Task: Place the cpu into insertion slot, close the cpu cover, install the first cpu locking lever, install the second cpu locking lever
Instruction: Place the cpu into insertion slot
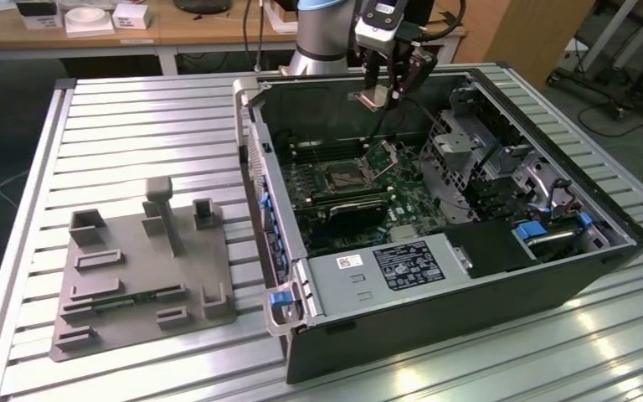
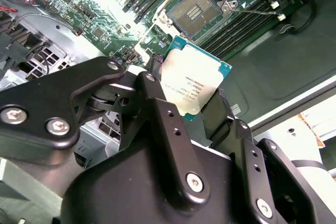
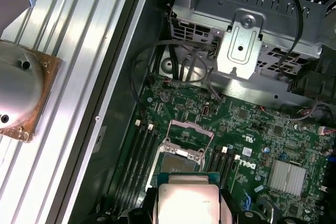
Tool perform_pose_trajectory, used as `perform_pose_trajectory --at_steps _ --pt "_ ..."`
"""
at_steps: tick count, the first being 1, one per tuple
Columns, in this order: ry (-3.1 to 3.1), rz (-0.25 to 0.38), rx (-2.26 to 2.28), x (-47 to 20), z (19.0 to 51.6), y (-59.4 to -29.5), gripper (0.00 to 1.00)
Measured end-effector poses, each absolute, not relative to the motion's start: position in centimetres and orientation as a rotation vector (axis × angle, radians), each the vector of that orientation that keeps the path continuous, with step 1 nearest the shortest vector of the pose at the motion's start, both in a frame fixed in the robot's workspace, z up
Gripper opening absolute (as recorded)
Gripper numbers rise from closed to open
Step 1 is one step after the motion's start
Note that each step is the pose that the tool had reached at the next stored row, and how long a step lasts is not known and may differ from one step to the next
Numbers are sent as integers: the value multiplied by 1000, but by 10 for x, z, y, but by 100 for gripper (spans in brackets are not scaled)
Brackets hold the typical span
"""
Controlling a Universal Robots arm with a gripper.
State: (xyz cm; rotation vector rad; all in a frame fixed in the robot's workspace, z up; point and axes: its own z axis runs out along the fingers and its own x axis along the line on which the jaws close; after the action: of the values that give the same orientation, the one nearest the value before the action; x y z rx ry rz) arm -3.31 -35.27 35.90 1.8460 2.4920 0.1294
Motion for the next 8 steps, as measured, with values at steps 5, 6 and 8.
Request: perform_pose_trajectory --at_steps 5,6,8 --pt "2492 129 1846 -33 359 -353 54" --pt "2491 129 1848 -33 359 -353 54" --pt "2479 129 1863 -33 359 -353 54"
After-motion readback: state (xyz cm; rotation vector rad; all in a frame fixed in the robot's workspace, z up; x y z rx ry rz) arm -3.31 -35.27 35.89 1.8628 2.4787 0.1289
